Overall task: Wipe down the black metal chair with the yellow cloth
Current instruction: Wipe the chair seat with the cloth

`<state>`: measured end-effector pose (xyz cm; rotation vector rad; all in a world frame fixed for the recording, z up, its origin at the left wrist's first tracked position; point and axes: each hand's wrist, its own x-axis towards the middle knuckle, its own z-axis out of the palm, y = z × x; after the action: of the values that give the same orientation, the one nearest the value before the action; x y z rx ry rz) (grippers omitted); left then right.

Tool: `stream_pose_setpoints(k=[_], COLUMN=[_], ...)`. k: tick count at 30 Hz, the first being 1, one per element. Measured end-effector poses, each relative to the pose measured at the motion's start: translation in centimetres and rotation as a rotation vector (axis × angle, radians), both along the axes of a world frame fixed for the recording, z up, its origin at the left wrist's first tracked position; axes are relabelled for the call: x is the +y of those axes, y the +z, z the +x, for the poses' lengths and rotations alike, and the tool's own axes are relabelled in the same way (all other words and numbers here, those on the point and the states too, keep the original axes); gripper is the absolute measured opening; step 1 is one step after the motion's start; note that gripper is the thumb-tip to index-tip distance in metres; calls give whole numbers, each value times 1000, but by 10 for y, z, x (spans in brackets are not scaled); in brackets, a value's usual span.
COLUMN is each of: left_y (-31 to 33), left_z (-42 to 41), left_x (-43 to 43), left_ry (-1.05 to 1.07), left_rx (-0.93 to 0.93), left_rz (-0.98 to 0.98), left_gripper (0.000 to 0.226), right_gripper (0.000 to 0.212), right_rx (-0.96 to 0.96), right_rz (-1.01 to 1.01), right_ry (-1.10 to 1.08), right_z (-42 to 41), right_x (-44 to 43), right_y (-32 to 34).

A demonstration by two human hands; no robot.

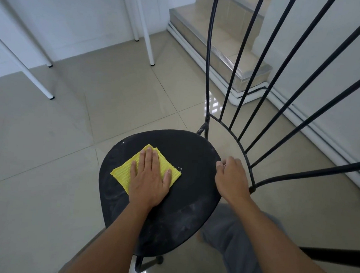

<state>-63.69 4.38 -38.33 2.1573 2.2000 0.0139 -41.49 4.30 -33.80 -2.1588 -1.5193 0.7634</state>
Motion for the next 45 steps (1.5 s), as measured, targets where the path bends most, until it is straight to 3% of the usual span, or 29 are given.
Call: stream_pose_setpoints(k=[2,14,20,26,34,40,45], left_y=[1,-2,-4,-4,-3,-3,-4], left_z=[9,99,57,-2,41,77,60], left_x=[-2,60,95,58,16,50,83], left_ry=[-20,-232,-120,17,-53,-130,-114], left_rx=[-8,-72,-48,16,-4,-57,-50], left_rz=[1,2,-14,31,13,19,11], left_gripper=[77,75,72,74,72,71,72], right_gripper=[26,34,31,32,37,33,28], right_rx=[72,-90,-124,-123,-126,-151,-162], right_rz=[-60,-106,-108,-109,-84,-51,-58], right_ry=[-10,27,53,46,21,24,45], right_z=[3,6,6,2,2,2,2], right_x=[8,19,18,17,15,17,18], right_y=[-14,-39,-40,-36,-39,-42,-42])
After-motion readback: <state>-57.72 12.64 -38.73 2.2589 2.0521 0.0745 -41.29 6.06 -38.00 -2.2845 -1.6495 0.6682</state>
